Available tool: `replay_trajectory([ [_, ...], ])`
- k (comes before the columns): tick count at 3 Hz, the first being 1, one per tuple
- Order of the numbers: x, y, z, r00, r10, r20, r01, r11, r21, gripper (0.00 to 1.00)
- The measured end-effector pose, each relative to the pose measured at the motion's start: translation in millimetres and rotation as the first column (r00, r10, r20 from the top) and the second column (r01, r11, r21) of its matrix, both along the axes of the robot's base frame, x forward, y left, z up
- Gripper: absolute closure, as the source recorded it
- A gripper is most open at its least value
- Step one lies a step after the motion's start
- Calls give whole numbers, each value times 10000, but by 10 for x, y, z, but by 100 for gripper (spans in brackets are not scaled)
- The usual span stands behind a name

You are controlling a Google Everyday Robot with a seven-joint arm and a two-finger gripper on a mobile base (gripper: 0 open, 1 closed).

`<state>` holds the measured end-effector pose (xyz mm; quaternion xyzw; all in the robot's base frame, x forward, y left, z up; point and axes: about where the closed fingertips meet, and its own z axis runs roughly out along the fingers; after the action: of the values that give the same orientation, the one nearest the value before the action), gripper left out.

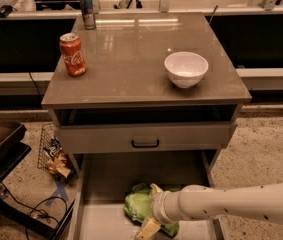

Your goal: Pick green rice chip bag from middle drawer and place on counter

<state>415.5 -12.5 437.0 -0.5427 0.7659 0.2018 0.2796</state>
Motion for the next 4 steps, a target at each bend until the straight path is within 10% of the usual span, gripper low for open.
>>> replay_trajectory([
  [1, 109, -56, -553, 9981, -405, -459, 417, 9989, 236, 2],
  [4, 73, -21, -829, 9939, -644, -900, 690, 9964, 497, 70],
])
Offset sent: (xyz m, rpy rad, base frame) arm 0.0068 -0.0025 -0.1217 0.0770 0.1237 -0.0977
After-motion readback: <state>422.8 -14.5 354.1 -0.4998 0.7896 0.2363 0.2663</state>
